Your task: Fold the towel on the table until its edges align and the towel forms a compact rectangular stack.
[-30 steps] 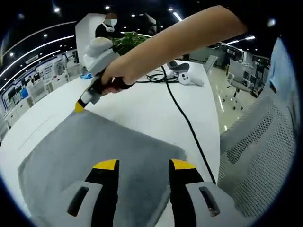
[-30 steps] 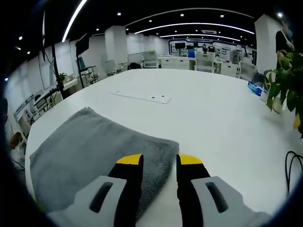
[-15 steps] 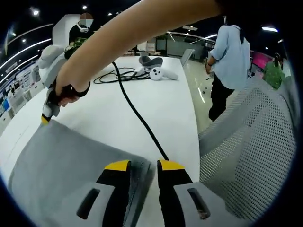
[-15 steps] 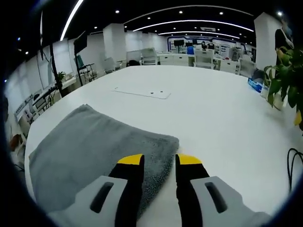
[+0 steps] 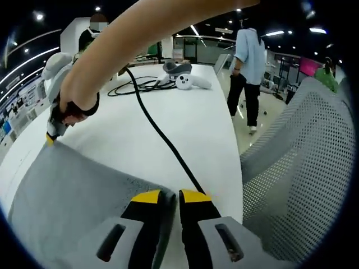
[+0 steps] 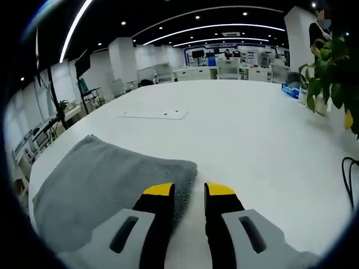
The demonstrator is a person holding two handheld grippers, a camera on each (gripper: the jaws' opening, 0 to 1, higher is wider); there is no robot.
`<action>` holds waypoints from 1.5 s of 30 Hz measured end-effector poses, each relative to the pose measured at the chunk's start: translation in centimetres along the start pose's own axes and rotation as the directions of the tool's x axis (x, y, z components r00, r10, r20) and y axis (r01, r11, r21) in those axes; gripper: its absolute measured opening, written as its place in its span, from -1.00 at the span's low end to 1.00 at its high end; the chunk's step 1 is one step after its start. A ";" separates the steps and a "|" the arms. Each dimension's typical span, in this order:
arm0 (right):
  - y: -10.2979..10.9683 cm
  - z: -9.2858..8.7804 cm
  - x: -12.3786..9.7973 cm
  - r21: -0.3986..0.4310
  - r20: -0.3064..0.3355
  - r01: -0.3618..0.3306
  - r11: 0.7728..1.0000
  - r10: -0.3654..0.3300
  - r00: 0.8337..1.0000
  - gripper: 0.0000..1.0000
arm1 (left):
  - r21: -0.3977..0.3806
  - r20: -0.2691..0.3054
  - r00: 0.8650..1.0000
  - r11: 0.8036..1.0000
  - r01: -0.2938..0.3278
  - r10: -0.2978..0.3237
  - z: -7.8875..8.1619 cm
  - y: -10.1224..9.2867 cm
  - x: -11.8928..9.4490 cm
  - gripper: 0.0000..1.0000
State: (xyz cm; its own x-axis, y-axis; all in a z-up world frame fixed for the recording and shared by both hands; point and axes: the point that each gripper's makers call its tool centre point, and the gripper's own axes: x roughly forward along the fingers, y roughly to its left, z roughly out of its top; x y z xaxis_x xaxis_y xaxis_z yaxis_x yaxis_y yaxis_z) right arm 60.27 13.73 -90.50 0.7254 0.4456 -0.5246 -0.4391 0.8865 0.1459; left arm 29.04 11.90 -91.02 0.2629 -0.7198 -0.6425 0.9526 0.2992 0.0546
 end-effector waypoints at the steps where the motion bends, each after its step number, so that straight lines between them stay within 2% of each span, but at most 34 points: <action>1: -0.2 -0.1 0.2 0.009 -0.004 -0.002 1.000 0.002 1.000 -0.61 | 0.009 0.002 1.000 1.000 0.000 0.000 -0.1 -0.1 0.0 -0.74; 7: 0.1 -0.4 0.2 0.024 0.006 -0.013 1.000 0.013 1.000 -0.62 | 0.015 0.007 1.000 1.000 -0.024 0.024 -0.1 0.4 -0.1 -0.82; 13: -0.3 0.4 1.3 0.084 0.040 -0.018 0.996 0.015 0.999 -0.65 | 0.052 0.006 0.999 0.998 -0.036 0.036 -0.1 0.3 -0.1 -0.83; 19: -0.7 0.4 1.9 0.110 0.051 -0.011 0.994 0.006 0.999 -0.77 | 0.045 0.013 0.999 0.998 -0.031 0.030 -0.2 0.4 -0.1 -0.87; 23: 0.0 0.4 2.2 0.080 0.049 -0.055 0.995 0.051 0.997 -0.95 | 0.031 0.016 0.999 0.999 -0.032 0.032 -0.2 0.5 0.0 -0.89; 29: -0.2 0.4 2.2 0.109 0.050 -0.054 0.993 0.049 0.998 -0.98 | 0.038 0.013 0.999 0.999 -0.031 0.031 -0.2 0.5 -0.1 -0.92; 30: -0.2 0.5 2.2 0.124 0.052 -0.057 0.991 0.051 0.997 -0.98 | 0.054 0.019 0.998 0.996 -0.065 0.064 -0.2 0.8 -0.4 -0.94; 32: -0.5 0.7 2.2 0.149 0.055 -0.066 0.987 0.059 0.997 -0.98 | 0.094 0.044 0.997 0.993 -0.068 0.064 -0.1 0.4 -1.1 -0.95; 35: -0.3 1.0 1.5 0.154 0.040 -0.062 0.986 0.056 0.998 -0.99 | 0.058 0.066 0.996 0.996 -0.068 0.064 -0.1 0.6 -2.1 -0.95; 38: -0.1 1.0 1.5 0.174 0.046 -0.071 0.982 0.063 0.997 -0.99 | 0.084 0.067 0.995 0.993 -0.083 0.078 0.3 1.0 -3.4 -0.95; 42: 0.8 1.9 1.0 0.227 0.080 -0.094 0.969 0.077 0.994 -0.99 | 0.053 0.091 0.991 0.994 -0.100 0.094 0.9 1.7 -4.6 -0.95; 45: 2.5 2.9 -0.6 0.252 0.109 -0.113 0.961 0.088 0.990 -0.99 | 0.018 0.119 0.987 0.994 -0.108 0.105 1.5 1.9 -5.5 -0.95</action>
State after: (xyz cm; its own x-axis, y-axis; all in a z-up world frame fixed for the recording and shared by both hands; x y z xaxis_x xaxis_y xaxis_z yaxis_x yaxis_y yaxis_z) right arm 60.29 16.08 -87.36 0.7378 0.5325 -0.4148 -0.3704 0.8332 0.4107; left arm 29.64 15.48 -86.27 0.3781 -0.7536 -0.5378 0.9212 0.3641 0.1373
